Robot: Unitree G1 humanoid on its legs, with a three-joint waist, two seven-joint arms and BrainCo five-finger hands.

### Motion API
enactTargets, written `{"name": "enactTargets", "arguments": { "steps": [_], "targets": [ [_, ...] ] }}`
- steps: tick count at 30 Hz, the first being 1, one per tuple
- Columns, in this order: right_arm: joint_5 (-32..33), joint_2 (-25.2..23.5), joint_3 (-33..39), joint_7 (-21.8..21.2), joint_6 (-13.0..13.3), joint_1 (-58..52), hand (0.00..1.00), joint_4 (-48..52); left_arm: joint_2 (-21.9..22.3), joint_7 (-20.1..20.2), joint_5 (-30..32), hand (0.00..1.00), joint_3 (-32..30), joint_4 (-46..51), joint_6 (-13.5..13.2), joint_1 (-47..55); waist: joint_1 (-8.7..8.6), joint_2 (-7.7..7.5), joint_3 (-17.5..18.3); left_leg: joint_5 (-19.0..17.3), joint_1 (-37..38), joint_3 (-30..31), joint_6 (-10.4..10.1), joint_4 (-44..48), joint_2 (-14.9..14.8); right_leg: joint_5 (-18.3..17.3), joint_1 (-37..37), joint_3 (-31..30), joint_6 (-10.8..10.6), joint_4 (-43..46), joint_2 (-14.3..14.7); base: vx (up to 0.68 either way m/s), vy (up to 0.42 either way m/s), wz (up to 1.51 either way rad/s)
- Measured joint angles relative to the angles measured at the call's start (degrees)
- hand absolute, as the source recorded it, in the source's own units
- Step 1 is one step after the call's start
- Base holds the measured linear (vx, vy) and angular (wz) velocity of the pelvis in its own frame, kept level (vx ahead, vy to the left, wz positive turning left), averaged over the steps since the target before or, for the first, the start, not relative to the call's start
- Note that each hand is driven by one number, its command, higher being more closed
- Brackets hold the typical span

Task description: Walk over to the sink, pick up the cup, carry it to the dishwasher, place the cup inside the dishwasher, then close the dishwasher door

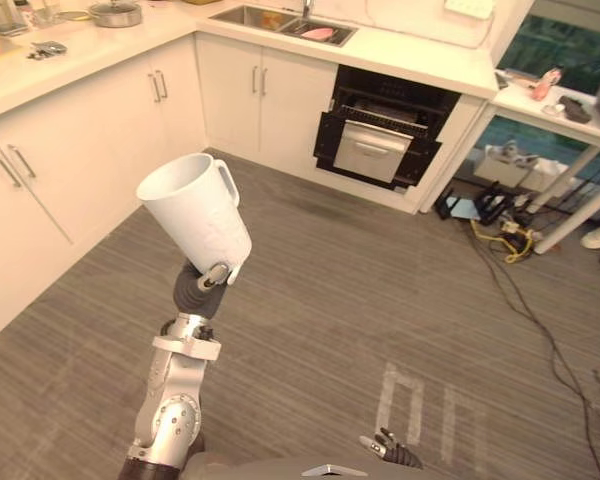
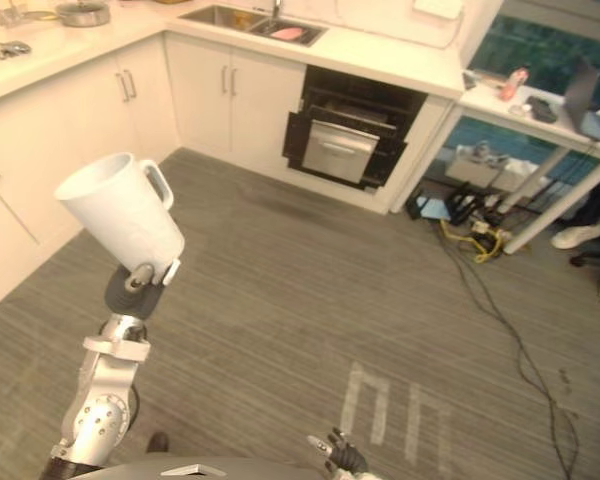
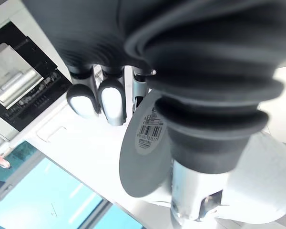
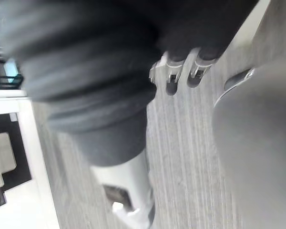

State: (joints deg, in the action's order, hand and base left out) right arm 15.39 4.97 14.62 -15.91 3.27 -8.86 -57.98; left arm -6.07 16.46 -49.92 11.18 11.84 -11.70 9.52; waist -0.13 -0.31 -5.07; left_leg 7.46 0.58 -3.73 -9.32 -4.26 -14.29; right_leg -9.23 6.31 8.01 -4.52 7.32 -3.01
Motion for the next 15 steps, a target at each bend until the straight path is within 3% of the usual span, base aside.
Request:
{"name": "enactTargets", "arguments": {
  "steps": [1,3,6,7,15],
  "targets": [
    [0.13,0.51,-0.41,0.06,-0.58,0.18,0.00,-0.28,0.06,0.49,-0.01,1.00,1.23,-0.02,0.14,0.57,-0.12,0.26,-0.45,-1.04,-1.09,-2.75,1.99,2.50,0.34,-0.03,-0.04,0.89,0.05,0.04,-0.70,-0.04,-0.005,0.55],
    [0.58,2.64,-1.02,0.27,-1.31,0.14,0.00,-1.35,0.31,1.23,-0.06,1.00,2.44,0.13,0.11,0.72,-0.27,1.59,-0.35,-2.51,-2.20,-3.93,2.40,6.16,1.85,-0.09,0.96,2.08,-0.07,0.12,-1.85,0.00,0.025,0.38],
    [1.12,3.43,-0.91,0.35,-2.46,-0.04,0.00,-1.71,0.09,1.47,-0.06,1.00,2.40,0.97,-1.08,0.75,-0.67,2.28,-0.15,0.12,1.74,-4.36,2.11,0.58,4.07,-0.34,2.10,1.81,-0.99,0.25,-3.37,0.00,0.026,0.12],
    [4.58,-0.03,6.14,0.15,-3.56,0.05,0.00,-4.00,-4.65,1.50,-0.03,1.00,2.33,-3.69,-2.03,-0.85,-3.14,-1.67,0.02,0.16,3.35,-5.68,2.30,-0.77,5.86,0.62,4.00,0.72,-1.34,-2.94,-4.80,-0.01,0.013,-0.04],
    [5.08,-0.16,6.29,-0.23,-3.35,-0.92,0.00,-3.90,-4.55,2.34,-0.05,1.00,1.87,-4.68,-2.02,-1.35,-4.30,-1.89,0.01,-0.41,3.47,-6.27,2.36,-0.76,5.91,0.59,4.00,0.36,-1.27,-3.56,-4.85,0.00,-0.004,-0.03]
  ]
}}
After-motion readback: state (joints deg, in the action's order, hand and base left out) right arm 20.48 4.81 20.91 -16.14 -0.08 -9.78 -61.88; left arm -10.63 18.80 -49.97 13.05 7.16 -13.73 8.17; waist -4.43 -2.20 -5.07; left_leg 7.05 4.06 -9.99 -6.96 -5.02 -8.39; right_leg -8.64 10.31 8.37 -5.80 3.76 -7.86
